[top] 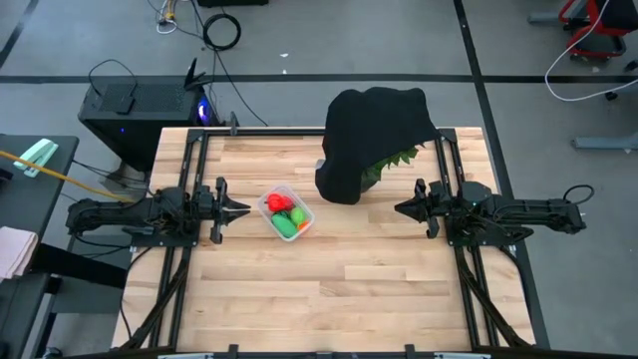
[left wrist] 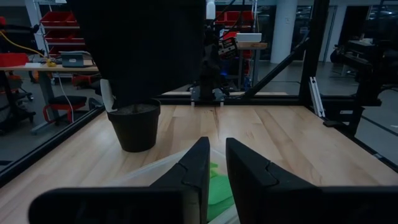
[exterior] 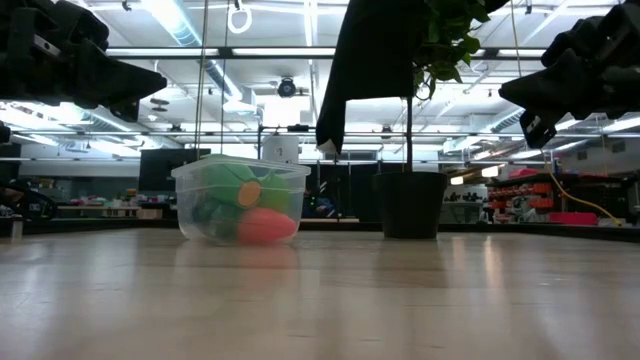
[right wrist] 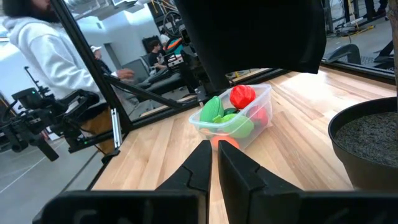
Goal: Pick and placing Produce into tupperware
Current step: Return to Home Position
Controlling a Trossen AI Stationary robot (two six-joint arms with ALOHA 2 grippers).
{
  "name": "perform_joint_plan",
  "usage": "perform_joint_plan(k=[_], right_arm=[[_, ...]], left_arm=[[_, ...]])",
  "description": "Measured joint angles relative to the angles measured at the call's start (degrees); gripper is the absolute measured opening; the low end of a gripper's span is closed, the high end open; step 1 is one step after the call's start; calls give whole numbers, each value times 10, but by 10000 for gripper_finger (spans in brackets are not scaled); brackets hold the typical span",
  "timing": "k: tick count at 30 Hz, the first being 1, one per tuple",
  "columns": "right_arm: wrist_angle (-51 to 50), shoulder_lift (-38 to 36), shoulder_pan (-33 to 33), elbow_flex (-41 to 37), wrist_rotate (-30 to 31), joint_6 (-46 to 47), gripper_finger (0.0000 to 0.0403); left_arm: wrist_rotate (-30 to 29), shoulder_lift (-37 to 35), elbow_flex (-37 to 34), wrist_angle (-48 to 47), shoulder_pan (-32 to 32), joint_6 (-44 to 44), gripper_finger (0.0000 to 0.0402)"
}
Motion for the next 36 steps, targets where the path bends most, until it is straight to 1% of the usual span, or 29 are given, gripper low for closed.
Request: perform_joint_plan(k=[11, 23, 32, 36], right_arm=[[0, 0, 0, 0, 0, 0, 34], [0, 0, 0, 0, 0, 0, 34], [0, 0, 0, 0, 0, 0, 34], [0, 0, 0, 0, 0, 0, 34]], left_arm=[[0, 0, 0, 0, 0, 0, 51], [0, 0, 0, 0, 0, 0, 62], [0, 0, 0, 0, 0, 0, 51], [0, 0, 0, 0, 0, 0, 52]])
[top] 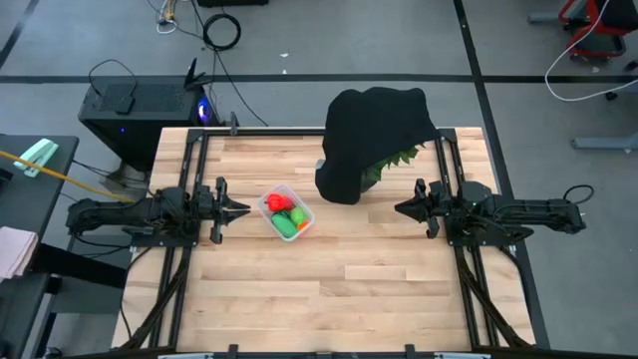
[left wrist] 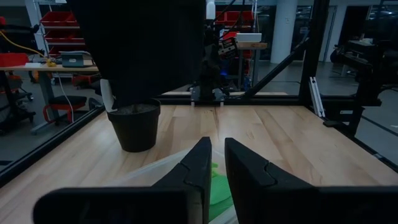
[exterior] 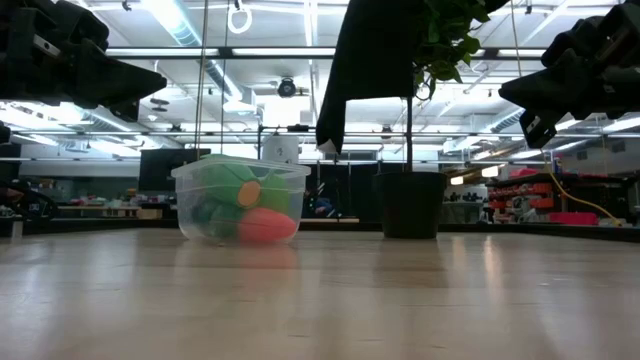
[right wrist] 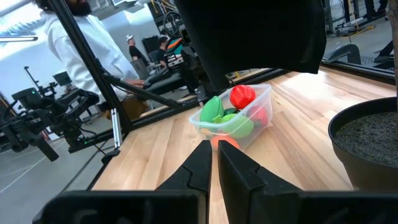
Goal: Pick and placing Produce into tupperware
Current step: Return to Home Position
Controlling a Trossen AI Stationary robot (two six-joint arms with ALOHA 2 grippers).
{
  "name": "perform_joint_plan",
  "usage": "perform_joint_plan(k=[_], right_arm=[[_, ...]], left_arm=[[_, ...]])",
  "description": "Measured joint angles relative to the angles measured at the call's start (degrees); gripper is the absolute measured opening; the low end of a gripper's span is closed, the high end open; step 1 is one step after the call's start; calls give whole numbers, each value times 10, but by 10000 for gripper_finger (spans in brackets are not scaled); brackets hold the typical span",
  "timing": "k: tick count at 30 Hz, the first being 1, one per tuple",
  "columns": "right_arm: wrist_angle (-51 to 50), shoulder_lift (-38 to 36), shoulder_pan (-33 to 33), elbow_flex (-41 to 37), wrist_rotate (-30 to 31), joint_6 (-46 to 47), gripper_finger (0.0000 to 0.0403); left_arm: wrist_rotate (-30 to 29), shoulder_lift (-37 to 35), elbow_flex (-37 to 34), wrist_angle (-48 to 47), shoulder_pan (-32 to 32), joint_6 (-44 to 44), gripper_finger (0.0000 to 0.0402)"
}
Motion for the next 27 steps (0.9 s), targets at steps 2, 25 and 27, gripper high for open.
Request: perform_joint_plan(k=[2, 25, 27], right_arm=[[0, 0, 0, 0, 0, 0, 34], [0, 0, 0, 0, 0, 0, 34], [0, 0, 0, 0, 0, 0, 34]], left_arm=[[0, 0, 0, 0, 0, 0, 55], [0, 0, 0, 0, 0, 0, 58], [0, 0, 0, 0, 0, 0, 60]])
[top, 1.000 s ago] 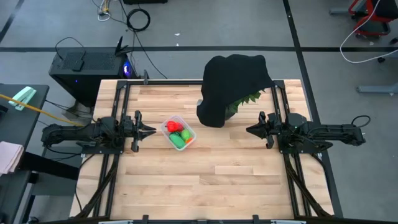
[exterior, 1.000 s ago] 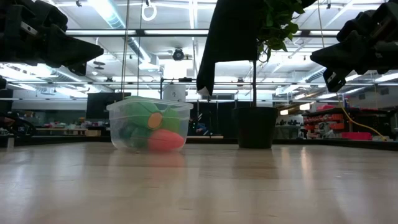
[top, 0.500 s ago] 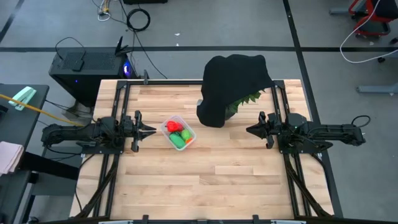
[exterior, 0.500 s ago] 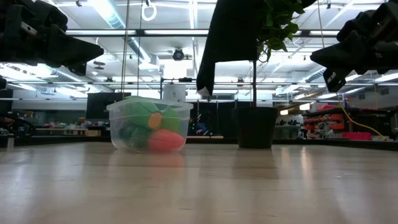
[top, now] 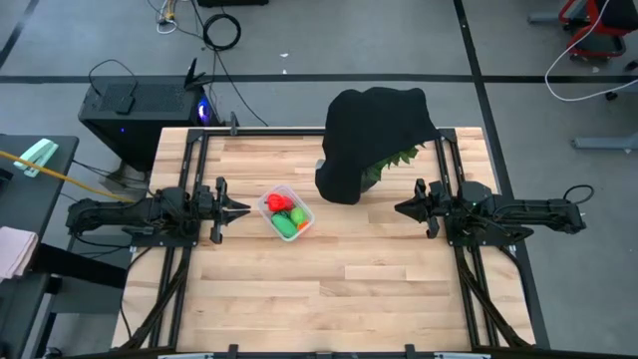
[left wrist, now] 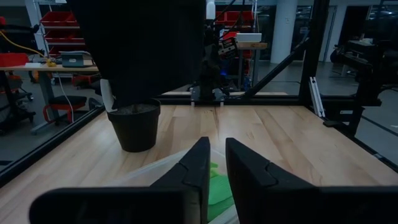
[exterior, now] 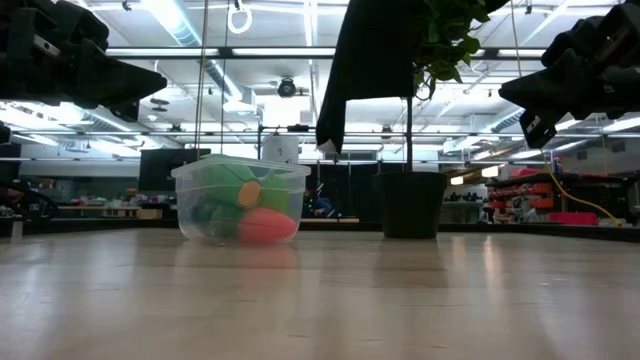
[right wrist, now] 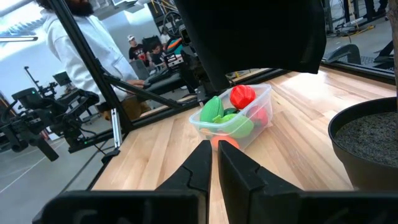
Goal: Pick and placing Produce into tupperware
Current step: Return to Home Position
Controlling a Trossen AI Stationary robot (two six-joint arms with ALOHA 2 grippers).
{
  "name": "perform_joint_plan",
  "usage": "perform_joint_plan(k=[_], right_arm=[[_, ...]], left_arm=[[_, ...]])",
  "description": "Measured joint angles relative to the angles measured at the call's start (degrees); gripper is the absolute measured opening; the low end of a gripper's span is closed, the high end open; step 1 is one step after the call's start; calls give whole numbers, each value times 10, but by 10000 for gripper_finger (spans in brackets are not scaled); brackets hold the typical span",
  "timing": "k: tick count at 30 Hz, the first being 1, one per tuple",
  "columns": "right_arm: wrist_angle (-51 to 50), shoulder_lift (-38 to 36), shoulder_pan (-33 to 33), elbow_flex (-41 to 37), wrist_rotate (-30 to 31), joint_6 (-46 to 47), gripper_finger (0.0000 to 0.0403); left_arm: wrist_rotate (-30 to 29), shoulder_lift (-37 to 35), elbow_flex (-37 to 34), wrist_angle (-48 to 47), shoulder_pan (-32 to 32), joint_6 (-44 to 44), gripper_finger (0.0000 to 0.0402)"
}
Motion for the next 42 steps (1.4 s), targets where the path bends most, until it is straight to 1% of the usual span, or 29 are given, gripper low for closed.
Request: perform_joint_plan(k=[5, 13, 24, 35, 42], right_arm=[[0, 0, 0, 0, 0, 0, 34], [0, 0, 0, 0, 0, 0, 34], [0, 0, 0, 0, 0, 0, 34], [0, 0, 0, 0, 0, 0, 34], [0, 0, 0, 0, 0, 0, 34]], left_arm=[[0, 0, 0, 0, 0, 0, 61], [0, 0, 0, 0, 0, 0, 53], [0, 0, 0, 0, 0, 0, 62], [0, 0, 0, 0, 0, 0, 51], [0, 0, 0, 0, 0, 0, 59]])
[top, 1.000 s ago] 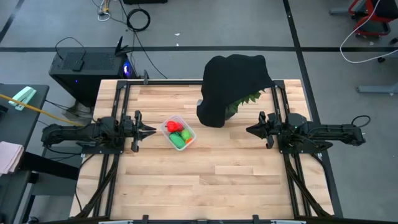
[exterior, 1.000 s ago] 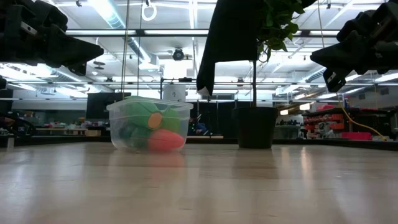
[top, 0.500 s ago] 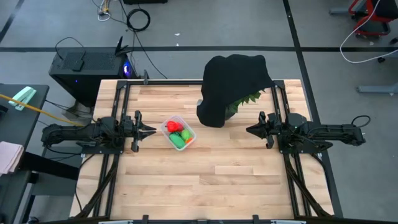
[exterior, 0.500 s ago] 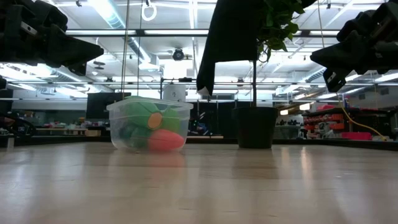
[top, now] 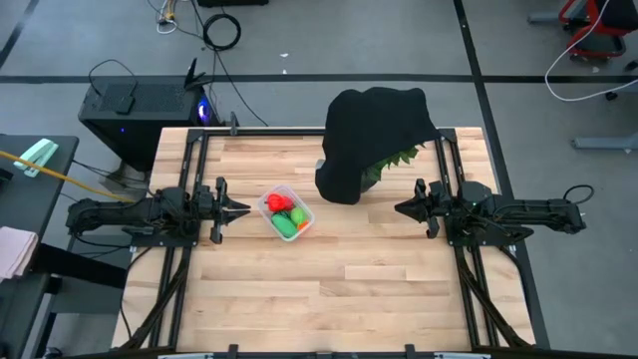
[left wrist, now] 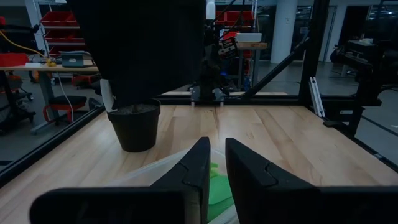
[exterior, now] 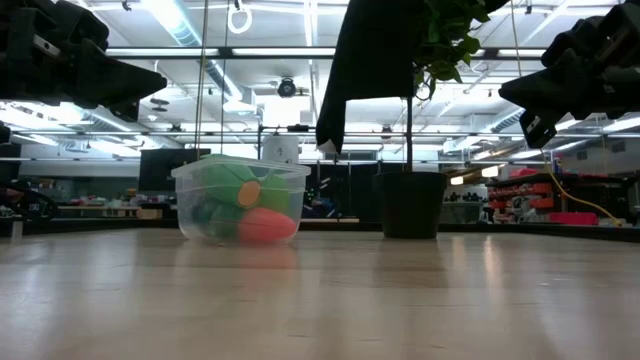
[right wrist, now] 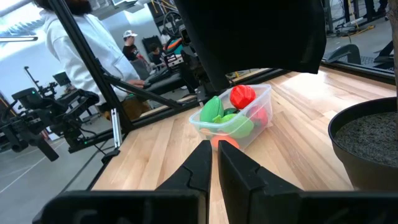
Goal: Pick and placing Produce into tupperware
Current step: Return to Home Position
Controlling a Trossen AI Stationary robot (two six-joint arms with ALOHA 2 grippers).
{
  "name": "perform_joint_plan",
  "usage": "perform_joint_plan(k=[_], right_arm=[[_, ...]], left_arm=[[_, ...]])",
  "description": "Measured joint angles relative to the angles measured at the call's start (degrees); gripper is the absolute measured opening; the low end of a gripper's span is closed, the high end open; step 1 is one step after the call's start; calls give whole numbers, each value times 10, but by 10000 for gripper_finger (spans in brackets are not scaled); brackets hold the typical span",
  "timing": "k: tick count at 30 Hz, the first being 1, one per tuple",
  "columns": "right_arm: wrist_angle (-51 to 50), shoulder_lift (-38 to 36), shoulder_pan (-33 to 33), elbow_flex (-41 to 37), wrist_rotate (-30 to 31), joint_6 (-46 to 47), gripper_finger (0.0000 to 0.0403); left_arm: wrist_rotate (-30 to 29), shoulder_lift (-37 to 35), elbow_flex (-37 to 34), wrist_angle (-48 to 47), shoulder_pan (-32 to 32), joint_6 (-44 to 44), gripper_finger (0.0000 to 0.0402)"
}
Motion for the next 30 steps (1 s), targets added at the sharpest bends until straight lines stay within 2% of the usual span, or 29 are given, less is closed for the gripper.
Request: perform_joint_plan(k=[10, 21, 30], right_arm=[[0, 0, 0, 0, 0, 0, 34], [0, 0, 0, 0, 0, 0, 34], [0, 0, 0, 0, 0, 0, 34]], left_arm=[[0, 0, 0, 0, 0, 0, 51], [0, 0, 0, 0, 0, 0, 62], [0, 0, 0, 0, 0, 0, 51]])
